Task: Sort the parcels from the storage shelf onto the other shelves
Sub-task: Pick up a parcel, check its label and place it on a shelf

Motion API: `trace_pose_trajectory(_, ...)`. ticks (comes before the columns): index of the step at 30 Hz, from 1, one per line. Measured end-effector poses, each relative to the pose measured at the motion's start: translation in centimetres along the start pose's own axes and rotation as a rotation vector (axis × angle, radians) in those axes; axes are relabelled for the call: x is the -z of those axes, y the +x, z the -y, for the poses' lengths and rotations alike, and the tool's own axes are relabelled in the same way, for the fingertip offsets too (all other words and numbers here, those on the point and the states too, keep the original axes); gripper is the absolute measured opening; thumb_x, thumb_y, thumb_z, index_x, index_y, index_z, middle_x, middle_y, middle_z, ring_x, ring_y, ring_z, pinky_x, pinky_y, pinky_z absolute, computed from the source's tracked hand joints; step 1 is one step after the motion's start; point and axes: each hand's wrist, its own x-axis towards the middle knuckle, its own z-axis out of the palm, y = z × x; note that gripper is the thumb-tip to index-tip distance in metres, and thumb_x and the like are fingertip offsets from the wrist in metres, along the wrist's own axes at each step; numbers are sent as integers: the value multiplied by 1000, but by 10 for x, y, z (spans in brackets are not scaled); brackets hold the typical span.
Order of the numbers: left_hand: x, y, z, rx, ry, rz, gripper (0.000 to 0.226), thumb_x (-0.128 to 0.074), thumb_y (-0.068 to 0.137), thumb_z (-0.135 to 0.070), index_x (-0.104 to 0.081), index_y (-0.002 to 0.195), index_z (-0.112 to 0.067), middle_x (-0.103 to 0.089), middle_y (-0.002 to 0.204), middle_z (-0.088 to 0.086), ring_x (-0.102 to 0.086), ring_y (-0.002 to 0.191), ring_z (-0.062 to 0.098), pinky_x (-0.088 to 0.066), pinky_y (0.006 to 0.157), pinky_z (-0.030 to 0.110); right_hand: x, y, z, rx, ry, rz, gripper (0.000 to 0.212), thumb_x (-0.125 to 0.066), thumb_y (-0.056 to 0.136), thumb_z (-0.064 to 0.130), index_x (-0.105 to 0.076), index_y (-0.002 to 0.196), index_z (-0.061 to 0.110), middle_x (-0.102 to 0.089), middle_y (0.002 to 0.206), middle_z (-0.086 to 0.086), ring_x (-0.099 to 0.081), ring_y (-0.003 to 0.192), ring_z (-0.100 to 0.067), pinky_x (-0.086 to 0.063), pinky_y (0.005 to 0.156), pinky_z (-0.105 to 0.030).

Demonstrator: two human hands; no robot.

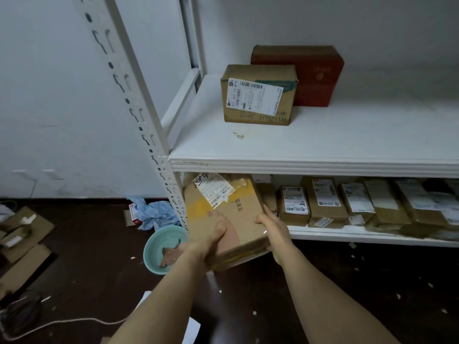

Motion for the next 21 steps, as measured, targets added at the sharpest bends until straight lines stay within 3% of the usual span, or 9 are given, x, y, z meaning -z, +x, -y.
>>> trace_pose_trajectory(2, 1, 0, -5, -46, 8, -84, 118, -91, 47, -47, -25, 136, -5, -49, 121, 16, -56, 103, 33, -54, 86, 49, -5, 9, -5, -29, 65, -24, 60, -69, 51, 42, -60, 106, 64, -49, 132, 2, -56, 111, -26, -44, 100, -50)
trace_pose_trajectory(3, 2, -2, -8, -52, 17, -107, 126, -92, 40, -49, -23, 137, -7, -49, 124, 17, -55, 107, 34, -52, 90, 49, -7, 11, -5, -35, 91, -27, 60, -70, 51, 42, -61, 107, 62, -52, 129, 1, -56, 111, -27, -45, 99, -49)
trace_pose_trajectory(5, 2, 2, -9, -112, 15, -154, 139, -90, 26, -57, -21, 137, -8, -47, 130, 17, -52, 115, 35, -47, 98, 48, -9, 6, -2, -47, 134, -46, 57, -68, 67, 35, -61, 122, 48, -62, 121, -2, -58, 108, -26, -49, 86, -39)
trace_pose_trajectory(7, 0, 0, -10, -149, 39, -196, 134, -87, 26, -61, -26, 133, -7, -49, 129, 16, -52, 117, 35, -44, 101, 47, -10, 3, 1, -38, 164, -44, 47, -61, 83, 28, -57, 129, 37, -66, 115, 0, -60, 103, -23, -46, 70, -33)
trace_pose_trajectory(9, -3, -2, -11, -198, 60, -260, 118, -89, 41, -57, -29, 129, -7, -51, 129, 16, -51, 118, 36, -42, 103, 47, -11, 4, 0, -46, 190, -24, 41, -57, 90, 29, -55, 131, 37, -65, 117, 1, -58, 104, -22, -47, 80, -40)
trace_pose_trajectory(12, -4, 0, -13, -251, 65, -292, 103, -89, 53, -49, -28, 127, -10, -49, 132, 15, -47, 124, 36, -38, 107, 47, -17, 6, -1, -69, 224, -13, 41, -54, 95, 32, -51, 135, 38, -60, 127, 1, -52, 117, -25, -34, 105, -57)
trace_pose_trajectory(15, -5, 6, -18, -296, 116, -287, 99, -86, 59, -46, -29, 132, -11, -43, 137, 16, -43, 126, 37, -36, 109, 47, -26, 12, -1, -75, 190, -19, 43, -53, 95, 40, -47, 138, 42, -54, 136, 3, -47, 126, -28, -32, 106, -61)
trace_pose_trajectory(18, -6, 13, -20, -263, 163, -257, 90, -80, 71, -41, -29, 142, -20, -30, 142, 18, -39, 126, 36, -31, 109, 42, -29, 23, -8, -83, 150, -68, 42, -55, 92, 49, -47, 133, 50, -43, 142, 3, -47, 125, -30, -41, 99, -62)
trace_pose_trajectory(21, -8, 29, -22, -290, 207, -252, 80, -73, 79, -36, -28, 144, -30, -30, 139, 17, -44, 120, 38, -37, 108, 44, -31, 27, -15, -43, 143, -64, 46, -51, 99, 32, -39, 142, 42, -43, 145, 3, -46, 129, -25, -41, 105, -53)
